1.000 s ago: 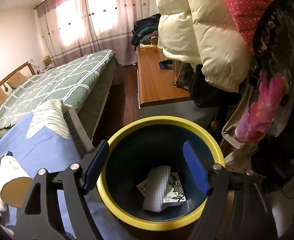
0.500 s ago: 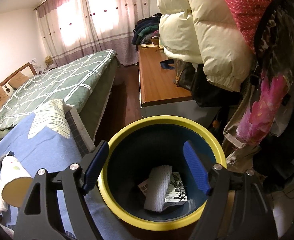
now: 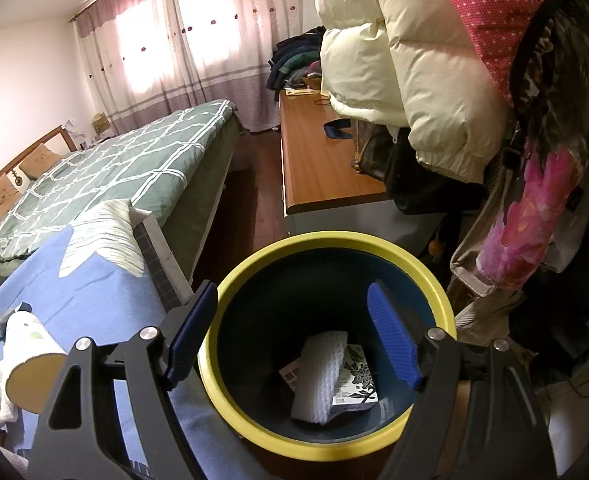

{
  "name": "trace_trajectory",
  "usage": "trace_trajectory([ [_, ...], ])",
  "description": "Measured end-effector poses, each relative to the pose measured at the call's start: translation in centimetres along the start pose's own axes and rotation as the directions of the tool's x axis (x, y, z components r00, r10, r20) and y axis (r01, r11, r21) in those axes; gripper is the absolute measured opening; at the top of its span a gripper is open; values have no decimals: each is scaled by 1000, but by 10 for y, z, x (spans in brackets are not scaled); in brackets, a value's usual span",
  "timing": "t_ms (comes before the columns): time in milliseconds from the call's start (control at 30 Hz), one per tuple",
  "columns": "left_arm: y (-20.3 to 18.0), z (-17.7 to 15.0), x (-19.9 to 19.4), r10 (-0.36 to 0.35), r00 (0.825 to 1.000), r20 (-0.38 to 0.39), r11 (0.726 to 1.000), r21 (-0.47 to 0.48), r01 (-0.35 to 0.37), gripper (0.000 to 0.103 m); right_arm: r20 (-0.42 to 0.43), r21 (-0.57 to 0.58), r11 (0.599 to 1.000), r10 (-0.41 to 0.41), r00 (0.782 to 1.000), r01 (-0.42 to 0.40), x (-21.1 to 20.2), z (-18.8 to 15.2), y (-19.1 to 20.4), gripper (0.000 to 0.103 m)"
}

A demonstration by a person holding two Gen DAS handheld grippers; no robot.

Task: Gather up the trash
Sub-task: 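Grasp the green-labelled bottle with the left gripper and lift it, then carry the green-labelled bottle to the yellow bin and open the left gripper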

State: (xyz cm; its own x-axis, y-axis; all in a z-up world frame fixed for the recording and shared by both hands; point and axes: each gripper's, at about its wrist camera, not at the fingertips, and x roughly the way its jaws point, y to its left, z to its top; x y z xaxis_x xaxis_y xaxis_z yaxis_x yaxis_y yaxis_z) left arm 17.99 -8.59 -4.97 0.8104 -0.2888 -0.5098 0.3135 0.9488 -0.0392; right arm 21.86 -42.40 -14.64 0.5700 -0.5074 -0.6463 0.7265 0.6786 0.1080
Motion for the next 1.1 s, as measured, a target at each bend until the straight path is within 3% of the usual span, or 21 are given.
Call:
trace_trajectory([
  [267,-5,7,10,13,1000,-5,1000,14,-13,53,-6,4,1000,18,1000,-18,0,-2,7,73],
  [600,-19,13,-15,-19,999,28,999,36,18,53,-2,3,1000,29,1000,-29,-3,-3,7,73],
  [867,-54,31,-34,-95,994,59,992,95,89,53,18,12,993,120,993,-120,-27,2,-4,73],
  [1100,-102,52,-35,-198,978,68,972,139,187,53,30,-12,989,147,989,-147,-46,0,-36,77],
])
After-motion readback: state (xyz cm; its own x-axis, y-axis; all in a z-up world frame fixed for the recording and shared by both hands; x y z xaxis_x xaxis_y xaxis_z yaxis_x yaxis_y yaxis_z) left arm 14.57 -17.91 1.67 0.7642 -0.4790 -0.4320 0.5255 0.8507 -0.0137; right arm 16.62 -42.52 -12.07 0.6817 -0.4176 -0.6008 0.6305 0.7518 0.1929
